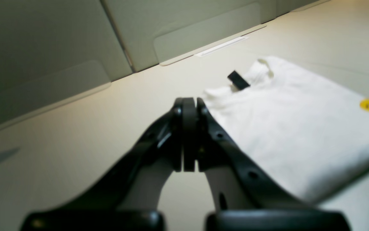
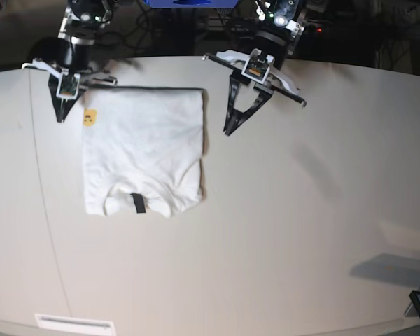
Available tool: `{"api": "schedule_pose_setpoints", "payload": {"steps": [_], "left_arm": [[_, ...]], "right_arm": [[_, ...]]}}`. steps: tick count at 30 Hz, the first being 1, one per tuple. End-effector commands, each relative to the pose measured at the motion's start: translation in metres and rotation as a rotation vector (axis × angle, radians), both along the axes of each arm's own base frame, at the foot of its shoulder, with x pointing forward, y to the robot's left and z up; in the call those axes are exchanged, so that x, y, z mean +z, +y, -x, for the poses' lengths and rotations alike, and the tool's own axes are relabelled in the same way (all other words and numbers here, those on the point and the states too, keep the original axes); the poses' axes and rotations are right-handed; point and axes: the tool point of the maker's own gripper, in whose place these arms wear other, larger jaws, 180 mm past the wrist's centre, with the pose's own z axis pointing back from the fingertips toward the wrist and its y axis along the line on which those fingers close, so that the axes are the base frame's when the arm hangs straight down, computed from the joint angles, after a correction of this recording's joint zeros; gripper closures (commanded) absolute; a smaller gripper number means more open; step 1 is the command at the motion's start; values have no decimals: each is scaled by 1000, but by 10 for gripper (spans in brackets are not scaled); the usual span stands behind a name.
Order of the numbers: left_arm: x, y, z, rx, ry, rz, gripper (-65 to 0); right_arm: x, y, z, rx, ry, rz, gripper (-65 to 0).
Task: Fold the T-shirt properly
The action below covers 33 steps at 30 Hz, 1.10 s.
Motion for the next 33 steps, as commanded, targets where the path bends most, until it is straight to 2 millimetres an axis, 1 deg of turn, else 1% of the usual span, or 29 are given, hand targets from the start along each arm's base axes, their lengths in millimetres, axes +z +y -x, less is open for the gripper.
{"api": "schedule_pose_setpoints", "payload": {"steps": [1, 3, 5, 9, 11, 13, 16, 18, 21, 22, 26, 27, 30, 33], "left_arm": [[5, -1, 12, -8, -21, 22, 0], [-8, 2, 31, -24, 13, 22, 0], [-16, 2, 45, -36, 39, 29, 0], [-39, 2, 79, -62, 97, 51, 0], [-51, 3, 96, -71, 127, 64, 0], [-60, 4, 107, -78, 144, 73, 0], [-76, 5, 125, -90, 182, 87, 0], [-87, 7, 144, -95, 219, 97, 0], [-96, 11, 161, -98, 242, 109, 0], [-102, 13, 169, -98, 262, 110, 0], [-132, 21, 199, -91, 380, 90, 0], [-140, 23, 203, -88, 404, 82, 0], [-167, 28, 219, -84, 496, 58, 0], [-201, 35, 233, -54, 600, 30, 0]], "right_arm": [[13, 2, 4, 30, -55, 41, 0], [17, 6, 20, 61, -72, 61, 0], [19, 9, 32, 85, -69, 90, 0], [24, 31, 57, 166, -60, 177, -1], [23, 42, 71, 201, -32, 212, -1], [22, 49, 79, 228, -13, 228, -1], [13, 52, 94, 252, 37, 238, -1], [1, 50, 104, 257, 83, 245, -1], [-24, 47, 124, 277, 169, 258, -1], [-34, 46, 133, 285, 205, 263, -1], [-74, 40, 172, 317, 355, 282, -1], [-82, 39, 180, 327, 386, 288, -1], [-110, 34, 197, 334, 470, 299, -1], [-150, 22, 211, 308, 577, 308, -3]]}}
